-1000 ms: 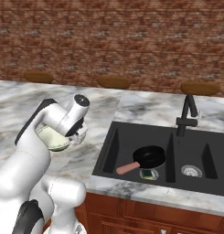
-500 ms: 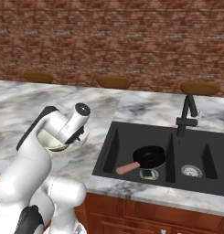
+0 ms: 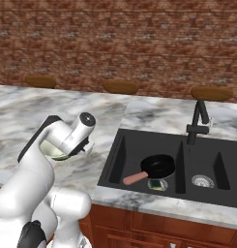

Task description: Pick the saucepan and bowl and place them in the sink. Then turn on the water.

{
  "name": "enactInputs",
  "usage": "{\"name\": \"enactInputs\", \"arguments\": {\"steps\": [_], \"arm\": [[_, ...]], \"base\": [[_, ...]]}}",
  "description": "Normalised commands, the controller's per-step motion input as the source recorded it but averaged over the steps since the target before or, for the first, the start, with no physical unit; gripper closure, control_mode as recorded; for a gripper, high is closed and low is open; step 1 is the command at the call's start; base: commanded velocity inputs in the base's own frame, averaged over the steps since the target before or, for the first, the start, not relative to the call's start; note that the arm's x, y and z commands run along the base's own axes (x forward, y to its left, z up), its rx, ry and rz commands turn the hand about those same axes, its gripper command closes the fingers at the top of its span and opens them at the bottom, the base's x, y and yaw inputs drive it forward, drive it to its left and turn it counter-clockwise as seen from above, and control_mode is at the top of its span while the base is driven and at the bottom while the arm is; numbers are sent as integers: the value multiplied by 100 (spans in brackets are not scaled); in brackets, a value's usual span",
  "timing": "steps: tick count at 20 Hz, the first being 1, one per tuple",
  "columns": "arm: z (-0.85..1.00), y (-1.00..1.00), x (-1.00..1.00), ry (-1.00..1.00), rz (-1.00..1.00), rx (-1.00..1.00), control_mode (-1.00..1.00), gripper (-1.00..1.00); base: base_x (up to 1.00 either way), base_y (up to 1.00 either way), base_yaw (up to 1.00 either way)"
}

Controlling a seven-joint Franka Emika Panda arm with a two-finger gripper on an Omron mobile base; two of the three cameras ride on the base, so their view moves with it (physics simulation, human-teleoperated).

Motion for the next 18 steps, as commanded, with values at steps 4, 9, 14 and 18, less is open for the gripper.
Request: {"name": "enactInputs", "arguments": {"steps": [4,9,14,18], "arm": [[-11,0,1,0,0,0,-100,-100],[-16,0,0,0,0,0,-100,-100],[-20,0,0,0,0,0,-100,-100],[-17,0,1,0,0,0,-100,-100]], "base": [[0,0,0],[0,0,0],[0,0,0],[0,0,0]]}}
